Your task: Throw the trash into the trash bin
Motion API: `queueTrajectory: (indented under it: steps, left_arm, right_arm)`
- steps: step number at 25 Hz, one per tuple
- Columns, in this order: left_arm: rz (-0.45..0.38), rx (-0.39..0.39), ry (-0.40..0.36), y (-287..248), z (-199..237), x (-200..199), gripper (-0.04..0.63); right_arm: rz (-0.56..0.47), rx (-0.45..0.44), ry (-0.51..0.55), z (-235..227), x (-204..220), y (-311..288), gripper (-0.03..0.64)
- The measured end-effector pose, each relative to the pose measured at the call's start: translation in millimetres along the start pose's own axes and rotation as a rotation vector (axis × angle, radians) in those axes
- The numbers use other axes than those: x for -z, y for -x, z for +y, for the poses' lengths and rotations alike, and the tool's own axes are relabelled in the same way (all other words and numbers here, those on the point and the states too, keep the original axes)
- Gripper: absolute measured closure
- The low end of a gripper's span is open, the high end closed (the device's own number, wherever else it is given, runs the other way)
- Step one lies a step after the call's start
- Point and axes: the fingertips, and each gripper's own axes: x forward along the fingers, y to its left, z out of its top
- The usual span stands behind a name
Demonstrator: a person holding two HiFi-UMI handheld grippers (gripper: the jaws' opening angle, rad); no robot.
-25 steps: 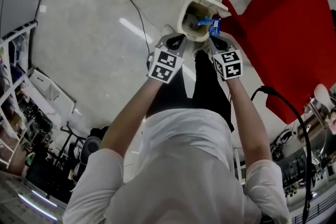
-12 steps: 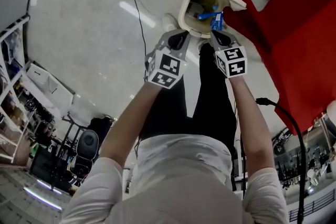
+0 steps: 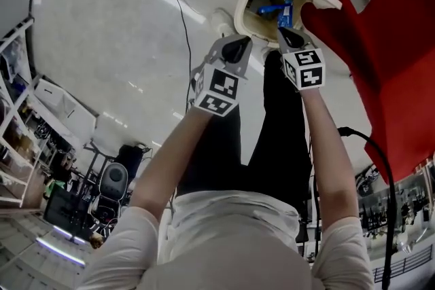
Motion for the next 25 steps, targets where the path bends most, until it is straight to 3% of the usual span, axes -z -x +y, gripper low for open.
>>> queueTrajectory:
  steps: [4, 12, 19, 25]
  left_arm:
    - [0.001, 0.013, 0.001, -6, -3, 10, 0.591]
    - [0.002, -0.002, 0.005, 4, -3, 12, 0.591]
    - [-0.046, -0.022, 0.007, 45, -17, -23, 0.591]
    - [-0.072, -0.029, -0.025, 88, -35, -67, 0.591]
  right_arm:
    - [0.028, 0.014, 0.008, -5, 12, -15, 0.508]
    - [0.027, 0.016, 0.014, 5, 16, -2, 0.508]
    - [-0.009, 0.038, 0.031, 22, -7, 53, 0.509]
    - [-0.050, 0.065, 0.028, 29, -42, 117, 0.583]
